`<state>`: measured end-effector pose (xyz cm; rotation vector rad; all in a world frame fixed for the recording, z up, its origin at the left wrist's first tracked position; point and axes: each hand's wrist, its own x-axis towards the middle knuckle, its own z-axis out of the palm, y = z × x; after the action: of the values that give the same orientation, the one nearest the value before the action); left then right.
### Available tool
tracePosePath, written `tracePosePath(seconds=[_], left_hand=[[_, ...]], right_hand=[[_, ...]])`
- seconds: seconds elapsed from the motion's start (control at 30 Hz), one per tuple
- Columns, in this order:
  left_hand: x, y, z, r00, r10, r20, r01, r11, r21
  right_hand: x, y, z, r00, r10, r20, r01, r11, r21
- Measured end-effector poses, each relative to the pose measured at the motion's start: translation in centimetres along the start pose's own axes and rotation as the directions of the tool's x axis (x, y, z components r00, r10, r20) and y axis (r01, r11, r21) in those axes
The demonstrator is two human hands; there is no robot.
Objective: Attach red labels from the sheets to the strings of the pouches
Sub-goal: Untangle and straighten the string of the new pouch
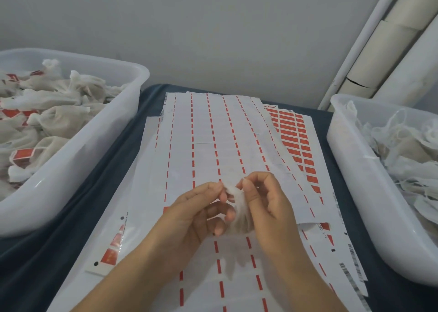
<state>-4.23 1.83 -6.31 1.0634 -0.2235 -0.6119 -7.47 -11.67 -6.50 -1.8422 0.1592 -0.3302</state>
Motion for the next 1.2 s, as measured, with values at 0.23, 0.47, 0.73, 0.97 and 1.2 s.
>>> tracePosePath(seconds=[0.23, 0.47, 0.73, 0.97, 1.2], left_hand=[[-0.5, -0.3, 0.6, 0.985, 0.171, -0.010, -0.152, 0.900, 0.407], [-0.4, -0.4, 0.5, 0.970, 0.214, -0.112, -0.128, 0.849, 0.512], [-0.7, 0.2, 1.3, 0.969, 0.230, -0.094, -0.151, 0.846, 0.512], [-0.5, -0.2, 0.5, 0.914, 0.382, -0.140, -0.201, 0.723, 0.661], [-0.2, 0.1, 0.5, 0.945, 0.291, -0.147, -0.149, 0.787, 0.598]], right_hand=[[0.4, -0.5, -1.4, 0.955, 0.227, 0.194, -0.252, 0.960, 0.121], [0.2, -1.0, -1.6, 0.953, 0.134, 0.270, -0.132, 0.991, -0.026], [0.6, -0.6, -2.2, 0.903, 0.273, 0.331, -0.305, 0.951, 0.048], [0.2, -1.1, -2.4, 0.855, 0.256, 0.451, -0.287, 0.958, 0.001], [0.3, -1.1, -2.2, 0.912, 0.203, 0.355, -0.213, 0.977, -0.013]])
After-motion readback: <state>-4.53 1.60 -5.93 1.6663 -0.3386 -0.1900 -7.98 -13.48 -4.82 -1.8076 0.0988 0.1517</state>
